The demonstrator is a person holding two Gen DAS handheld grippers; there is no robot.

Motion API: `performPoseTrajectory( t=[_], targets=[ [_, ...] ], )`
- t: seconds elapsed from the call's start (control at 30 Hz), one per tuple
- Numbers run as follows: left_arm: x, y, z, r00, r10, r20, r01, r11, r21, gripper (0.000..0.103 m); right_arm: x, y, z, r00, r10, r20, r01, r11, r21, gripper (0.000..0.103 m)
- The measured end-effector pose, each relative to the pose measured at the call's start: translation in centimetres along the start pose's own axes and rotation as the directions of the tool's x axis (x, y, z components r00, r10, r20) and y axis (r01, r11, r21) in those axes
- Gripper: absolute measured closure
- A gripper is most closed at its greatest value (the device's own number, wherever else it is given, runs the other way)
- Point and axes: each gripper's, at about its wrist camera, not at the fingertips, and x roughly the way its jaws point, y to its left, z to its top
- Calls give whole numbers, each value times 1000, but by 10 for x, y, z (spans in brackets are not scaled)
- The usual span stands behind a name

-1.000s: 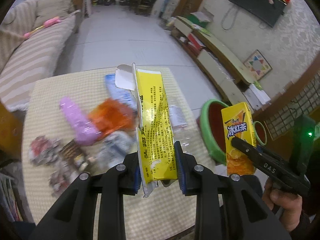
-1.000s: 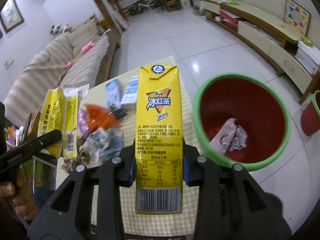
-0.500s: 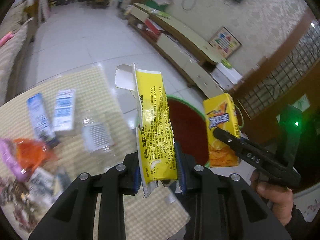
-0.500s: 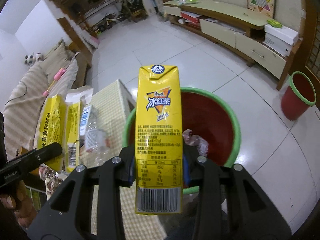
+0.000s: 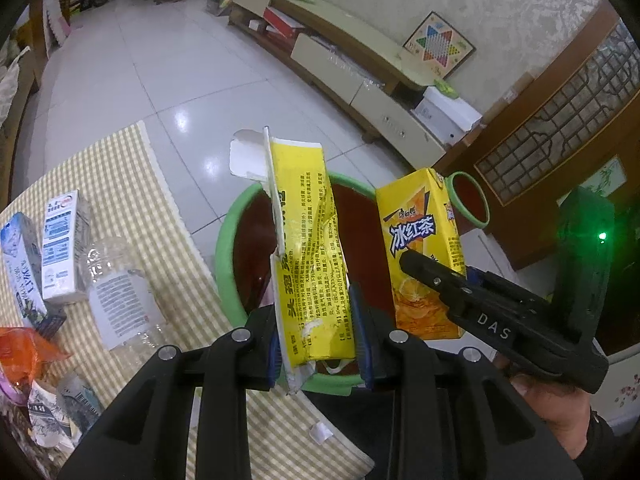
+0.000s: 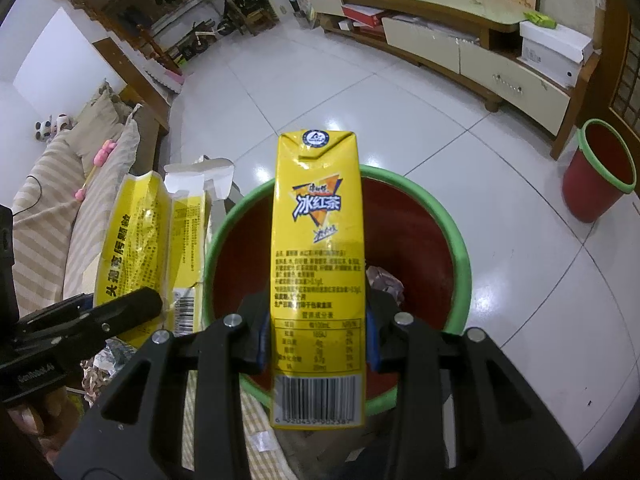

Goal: Collect trash
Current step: 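Open the left tool releasing the wrapper while the right tool releases the carton into the bin, then move both tools back to the table, left tool toward the crumpled paper pile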

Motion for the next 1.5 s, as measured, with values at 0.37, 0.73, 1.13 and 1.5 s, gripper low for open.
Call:
performPoseTrajectory(
  t=[0.37,0.73,1.13,1.5],
  targets=[
    [4,-3,3,999,34,8,-35,999,22,39,0,-7,1,999,-35,8,35,999,27,48],
    [-59,19,-17,988,91,127,-89,996,-22,8,-23,29,-6,997,-50,63,52,998,-31,12],
    [-126,79,-74,972,135,192,-107,983,-147,8,-40,92,-42,997,-31,67,38,994,-107,6],
    [-200,152,-128,934,195,298,-132,967,-220,8,-40,164,-78,996,-24,83,41,977,-209,6]
  ],
)
